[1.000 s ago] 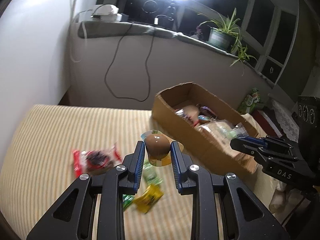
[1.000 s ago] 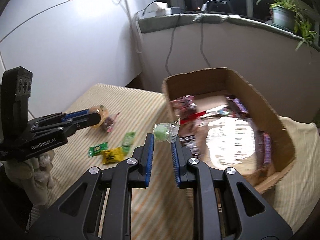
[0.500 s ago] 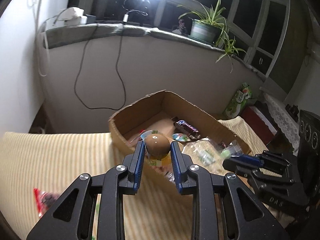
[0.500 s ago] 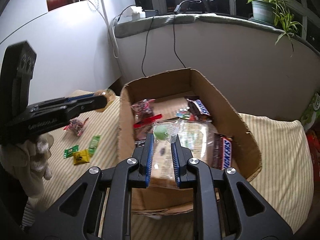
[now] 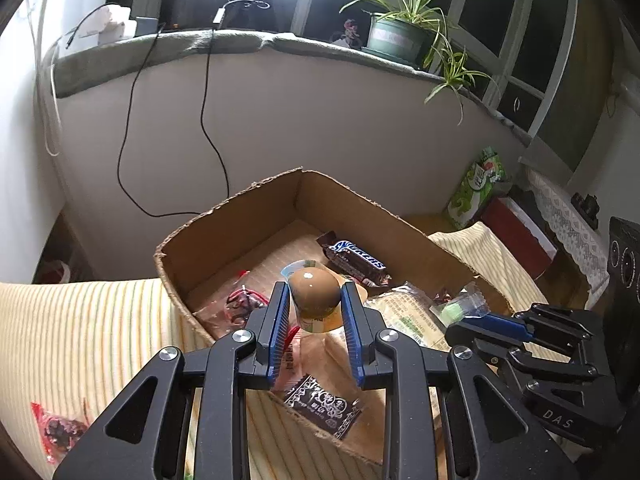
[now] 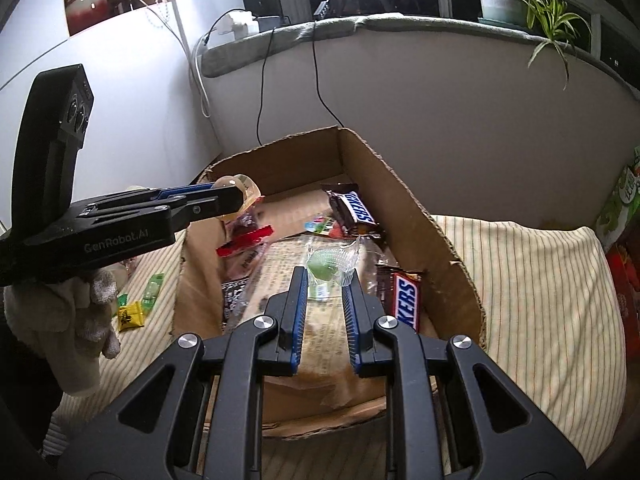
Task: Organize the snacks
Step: 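Carry both snacks into the cardboard box and open both grippers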
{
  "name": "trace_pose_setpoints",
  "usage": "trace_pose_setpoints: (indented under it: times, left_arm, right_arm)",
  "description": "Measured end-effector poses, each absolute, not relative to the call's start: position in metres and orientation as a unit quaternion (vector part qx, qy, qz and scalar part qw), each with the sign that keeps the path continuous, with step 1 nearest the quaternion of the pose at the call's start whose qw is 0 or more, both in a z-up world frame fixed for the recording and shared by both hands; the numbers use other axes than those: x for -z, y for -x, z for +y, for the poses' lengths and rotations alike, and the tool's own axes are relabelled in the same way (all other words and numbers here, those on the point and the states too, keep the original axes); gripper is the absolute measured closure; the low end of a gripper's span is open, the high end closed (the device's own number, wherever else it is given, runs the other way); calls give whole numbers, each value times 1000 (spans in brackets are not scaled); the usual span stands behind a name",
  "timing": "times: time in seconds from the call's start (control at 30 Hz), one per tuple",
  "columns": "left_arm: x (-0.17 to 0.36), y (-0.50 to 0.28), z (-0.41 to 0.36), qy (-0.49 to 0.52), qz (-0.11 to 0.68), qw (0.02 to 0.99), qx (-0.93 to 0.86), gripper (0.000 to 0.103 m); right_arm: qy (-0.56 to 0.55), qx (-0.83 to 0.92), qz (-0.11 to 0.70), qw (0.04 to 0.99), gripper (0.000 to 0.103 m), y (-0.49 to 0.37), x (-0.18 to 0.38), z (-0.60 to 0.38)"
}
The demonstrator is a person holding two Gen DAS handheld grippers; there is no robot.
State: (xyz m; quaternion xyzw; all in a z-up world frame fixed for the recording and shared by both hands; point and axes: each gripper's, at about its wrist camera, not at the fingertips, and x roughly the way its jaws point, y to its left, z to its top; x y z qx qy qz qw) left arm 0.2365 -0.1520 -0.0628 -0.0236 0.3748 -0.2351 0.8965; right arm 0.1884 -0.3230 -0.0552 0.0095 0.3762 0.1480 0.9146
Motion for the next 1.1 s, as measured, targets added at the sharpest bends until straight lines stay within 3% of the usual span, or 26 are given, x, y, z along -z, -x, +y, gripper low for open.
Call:
trace_pose_setpoints:
  times: [0.6,0.67,0.77,0.83,0.9,1.1]
  left_arm:
    - [62,-235,-158,19,378,895,237,77]
    - [61,-235,-159,17,377,896,236,74]
    - [60,-234,-158,17,375,896,236,71]
    - [59,-232,-157,18,375,896,236,71]
    - [59,-230,-156,17,375,896,236,68]
    - [53,-223,-154,19,369,898,238,66]
  right_arm:
    - [-13,-142,381,913,84,-189,60,-327]
    - [-10,-140,381,914,83,-189,59,-325]
    - [-8,-137,378,915,69,-186,58,-325]
    - [-8,-134,375,917,53,-185,56,-324]
    - [-8,-133,372,918,44,-184,54,-325]
    - [-8,-134,371,919,39,-178,50,-323]
